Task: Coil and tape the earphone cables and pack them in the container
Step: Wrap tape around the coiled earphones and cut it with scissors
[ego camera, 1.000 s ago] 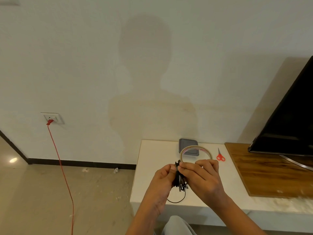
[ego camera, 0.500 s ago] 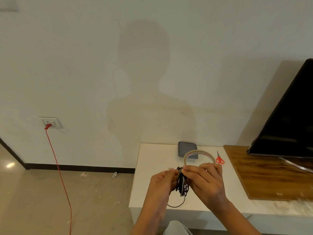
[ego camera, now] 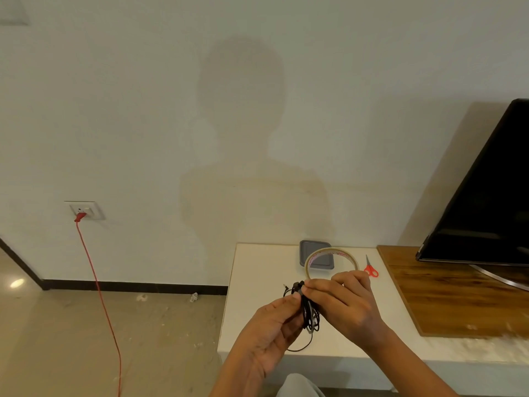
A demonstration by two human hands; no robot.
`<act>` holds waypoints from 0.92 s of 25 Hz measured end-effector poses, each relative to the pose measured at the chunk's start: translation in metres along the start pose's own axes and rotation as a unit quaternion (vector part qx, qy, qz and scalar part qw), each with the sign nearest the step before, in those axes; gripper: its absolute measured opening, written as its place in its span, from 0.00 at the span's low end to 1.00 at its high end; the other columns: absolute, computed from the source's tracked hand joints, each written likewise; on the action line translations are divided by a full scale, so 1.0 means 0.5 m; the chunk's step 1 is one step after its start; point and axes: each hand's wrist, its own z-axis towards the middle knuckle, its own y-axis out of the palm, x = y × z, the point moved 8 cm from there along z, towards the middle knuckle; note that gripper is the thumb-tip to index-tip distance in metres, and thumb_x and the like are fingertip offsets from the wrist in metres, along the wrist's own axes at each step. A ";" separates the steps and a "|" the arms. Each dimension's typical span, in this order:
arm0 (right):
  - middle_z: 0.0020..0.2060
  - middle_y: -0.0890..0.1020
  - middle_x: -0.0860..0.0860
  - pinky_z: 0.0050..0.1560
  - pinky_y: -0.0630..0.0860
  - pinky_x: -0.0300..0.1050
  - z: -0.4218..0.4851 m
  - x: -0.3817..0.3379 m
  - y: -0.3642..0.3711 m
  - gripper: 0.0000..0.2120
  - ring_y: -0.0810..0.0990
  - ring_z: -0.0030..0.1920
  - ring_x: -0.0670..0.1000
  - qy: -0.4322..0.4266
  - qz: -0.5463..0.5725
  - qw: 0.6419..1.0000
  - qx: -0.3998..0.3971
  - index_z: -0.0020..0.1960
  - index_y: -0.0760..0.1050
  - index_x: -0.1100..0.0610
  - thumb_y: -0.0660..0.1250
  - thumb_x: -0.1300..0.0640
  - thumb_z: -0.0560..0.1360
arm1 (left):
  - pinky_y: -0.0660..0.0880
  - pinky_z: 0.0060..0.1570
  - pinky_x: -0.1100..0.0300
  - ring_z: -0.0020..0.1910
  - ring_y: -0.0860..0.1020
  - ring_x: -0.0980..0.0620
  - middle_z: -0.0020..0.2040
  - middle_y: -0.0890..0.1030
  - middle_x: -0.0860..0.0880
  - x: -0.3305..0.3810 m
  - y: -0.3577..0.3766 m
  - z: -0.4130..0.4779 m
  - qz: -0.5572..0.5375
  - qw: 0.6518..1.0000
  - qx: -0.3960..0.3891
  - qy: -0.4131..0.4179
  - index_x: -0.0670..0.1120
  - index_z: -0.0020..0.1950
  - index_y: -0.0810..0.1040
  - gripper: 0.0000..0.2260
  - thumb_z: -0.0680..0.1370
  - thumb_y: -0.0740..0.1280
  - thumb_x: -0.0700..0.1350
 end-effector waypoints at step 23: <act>0.47 0.86 0.48 0.46 0.67 0.44 -0.021 -0.007 0.031 0.10 0.75 0.45 0.48 -0.042 -0.003 0.997 -0.061 0.53 0.79 0.52 0.71 0.52 0.73 | 0.77 0.52 0.58 0.41 0.85 0.50 0.43 0.86 0.41 0.013 -0.009 0.016 0.109 0.991 0.034 0.063 0.40 0.48 0.84 0.11 0.79 0.65 0.44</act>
